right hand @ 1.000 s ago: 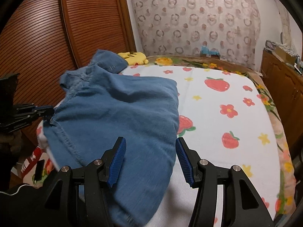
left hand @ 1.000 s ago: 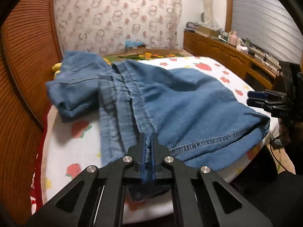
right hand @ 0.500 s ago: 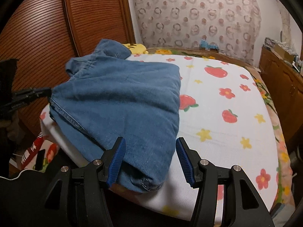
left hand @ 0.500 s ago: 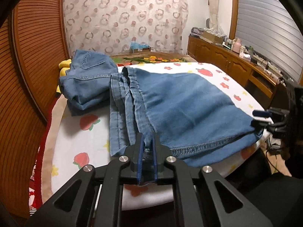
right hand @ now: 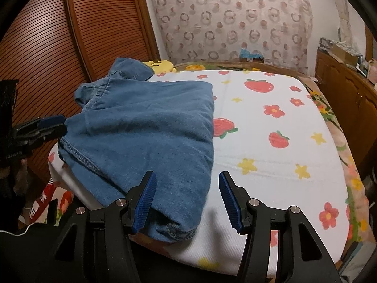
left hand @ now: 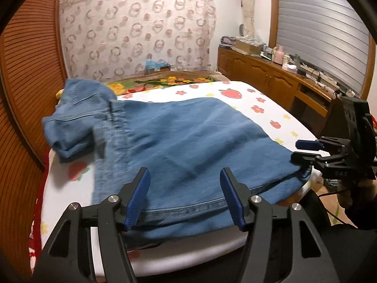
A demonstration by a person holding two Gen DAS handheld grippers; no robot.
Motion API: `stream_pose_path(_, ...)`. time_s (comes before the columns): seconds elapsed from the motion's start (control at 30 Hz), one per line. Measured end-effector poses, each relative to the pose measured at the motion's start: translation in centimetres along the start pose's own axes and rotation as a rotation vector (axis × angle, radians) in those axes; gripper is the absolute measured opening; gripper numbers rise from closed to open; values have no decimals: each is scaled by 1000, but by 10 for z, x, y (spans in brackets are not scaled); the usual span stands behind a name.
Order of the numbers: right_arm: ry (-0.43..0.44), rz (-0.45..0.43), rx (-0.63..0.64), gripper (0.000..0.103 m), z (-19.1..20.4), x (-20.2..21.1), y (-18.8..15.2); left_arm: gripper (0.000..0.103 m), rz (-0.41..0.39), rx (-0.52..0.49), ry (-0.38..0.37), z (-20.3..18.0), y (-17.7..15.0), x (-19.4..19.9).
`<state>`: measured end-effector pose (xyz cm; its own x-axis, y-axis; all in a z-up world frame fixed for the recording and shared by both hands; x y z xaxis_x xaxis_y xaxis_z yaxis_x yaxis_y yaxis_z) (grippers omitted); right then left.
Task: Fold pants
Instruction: 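Open the left tool to release the jeans hem, then pinch the jeans leg hem with the right tool and lift it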
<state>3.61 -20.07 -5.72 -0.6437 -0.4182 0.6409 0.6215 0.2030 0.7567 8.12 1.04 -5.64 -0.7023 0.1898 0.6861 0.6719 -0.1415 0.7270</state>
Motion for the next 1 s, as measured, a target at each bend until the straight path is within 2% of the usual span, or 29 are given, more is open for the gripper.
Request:
stream_pose_path(0.13, -4, 17, -7, 57, -3, -8, -2, 62, 36, -18, 0, -11, -2, -19)
stream_pose_path(0.37, -2, 52, -15, 57, -5, -19, -8, 63, 86, 1, 7, -7, -11, -38)
stream_pose_path(0.6, 18, 65, -42, 57, -6, -25, -11, 63, 103, 6, 9, -3, -20, -49)
stream_pose_path(0.67, 39, 63, -45, 45, -5, -25, -12, 63, 102, 17, 3, -2, -22, -51)
stream_pose_path(0.83, 74, 81, -42, 28, 0, -29, -7, 65, 94, 25, -2, 1, -26, -55)
stream_pose_path(1.0, 93, 54, -51, 18, 2, -20, 4, 65, 88, 33, -17, 1, -28, -55)
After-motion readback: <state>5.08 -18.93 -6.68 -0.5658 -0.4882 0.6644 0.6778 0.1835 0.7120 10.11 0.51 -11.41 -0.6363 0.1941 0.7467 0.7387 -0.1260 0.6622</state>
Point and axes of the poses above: each gripper's, at about its wrist camera, not at the fingertips, and x roughly against the way its jaws point, z to its left, y to its top, the point moved 2 cm from there along -x, roughly the way its jaws point, and after that the axes turned 4 degrees about z, right-handed, at the moved point
